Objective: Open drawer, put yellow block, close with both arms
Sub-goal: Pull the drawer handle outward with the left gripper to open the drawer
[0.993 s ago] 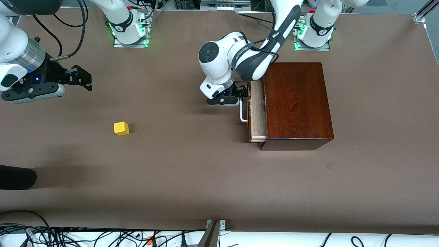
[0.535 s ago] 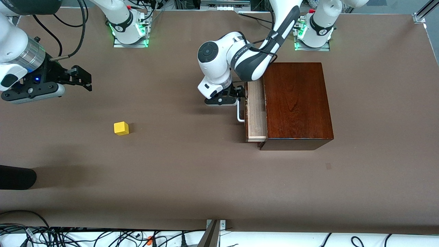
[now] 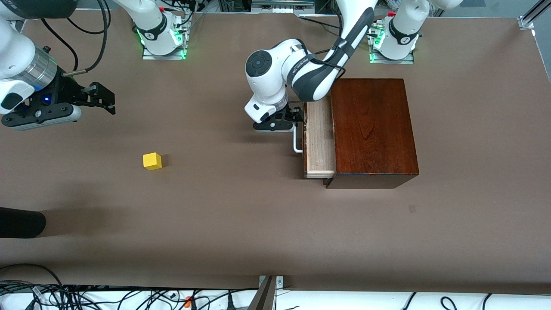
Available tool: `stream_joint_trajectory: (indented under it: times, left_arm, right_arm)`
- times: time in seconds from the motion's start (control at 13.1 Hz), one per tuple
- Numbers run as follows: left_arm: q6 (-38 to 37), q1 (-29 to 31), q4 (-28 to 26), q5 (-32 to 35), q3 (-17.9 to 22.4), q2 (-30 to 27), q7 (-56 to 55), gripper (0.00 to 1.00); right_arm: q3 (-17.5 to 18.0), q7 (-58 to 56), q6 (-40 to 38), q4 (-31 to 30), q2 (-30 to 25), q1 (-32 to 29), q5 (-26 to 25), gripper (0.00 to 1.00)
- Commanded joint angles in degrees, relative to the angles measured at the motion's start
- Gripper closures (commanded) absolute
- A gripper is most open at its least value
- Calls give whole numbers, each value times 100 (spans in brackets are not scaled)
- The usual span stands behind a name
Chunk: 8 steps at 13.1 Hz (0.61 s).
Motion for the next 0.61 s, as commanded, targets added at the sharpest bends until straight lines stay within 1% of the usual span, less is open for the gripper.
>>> stream_joint_trajectory:
  times: [0.0, 0.53]
  left_arm:
    - [65, -95, 298, -251, -83, 149, -89, 0]
    - [47, -78, 298, -216, -74, 61, -19, 0]
  right_arm:
    - [-10, 0, -100, 153, 50, 14, -68, 0]
    - [-10, 0, -108, 153, 50, 14, -68, 0]
